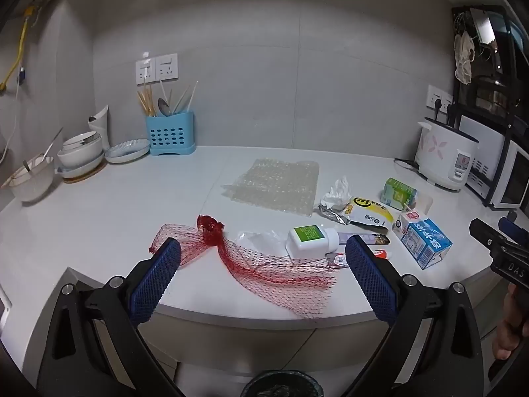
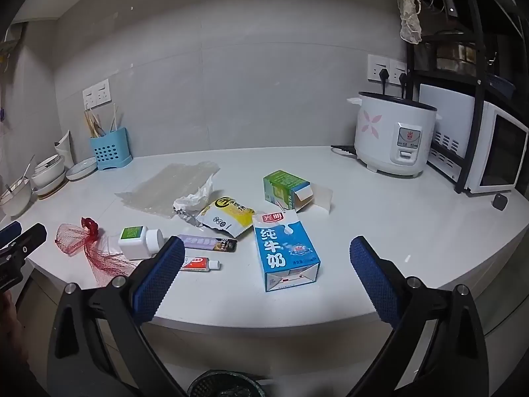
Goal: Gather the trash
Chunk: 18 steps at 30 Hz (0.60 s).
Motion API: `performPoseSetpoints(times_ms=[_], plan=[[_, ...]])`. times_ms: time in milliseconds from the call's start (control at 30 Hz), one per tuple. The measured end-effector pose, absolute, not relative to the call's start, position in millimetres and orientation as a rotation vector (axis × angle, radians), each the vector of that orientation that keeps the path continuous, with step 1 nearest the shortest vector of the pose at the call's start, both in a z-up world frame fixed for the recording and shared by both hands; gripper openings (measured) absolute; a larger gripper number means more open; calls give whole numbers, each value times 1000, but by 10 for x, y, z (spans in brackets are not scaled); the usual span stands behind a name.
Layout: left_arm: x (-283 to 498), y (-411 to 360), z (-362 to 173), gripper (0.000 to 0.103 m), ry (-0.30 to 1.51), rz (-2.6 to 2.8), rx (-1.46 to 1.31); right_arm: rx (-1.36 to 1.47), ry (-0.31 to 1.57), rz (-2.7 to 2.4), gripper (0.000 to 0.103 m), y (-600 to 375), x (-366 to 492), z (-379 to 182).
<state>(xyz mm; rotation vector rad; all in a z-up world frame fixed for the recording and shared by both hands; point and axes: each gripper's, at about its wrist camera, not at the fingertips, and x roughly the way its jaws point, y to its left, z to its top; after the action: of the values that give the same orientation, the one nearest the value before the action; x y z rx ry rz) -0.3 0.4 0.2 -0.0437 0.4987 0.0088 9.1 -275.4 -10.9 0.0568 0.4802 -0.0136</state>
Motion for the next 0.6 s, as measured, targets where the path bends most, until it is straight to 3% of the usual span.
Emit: performPoseSetpoints(times_ms=[600], plan=[[18,35,-18,97,521,23,-32,57,486,23,96,-2701,58,-33]])
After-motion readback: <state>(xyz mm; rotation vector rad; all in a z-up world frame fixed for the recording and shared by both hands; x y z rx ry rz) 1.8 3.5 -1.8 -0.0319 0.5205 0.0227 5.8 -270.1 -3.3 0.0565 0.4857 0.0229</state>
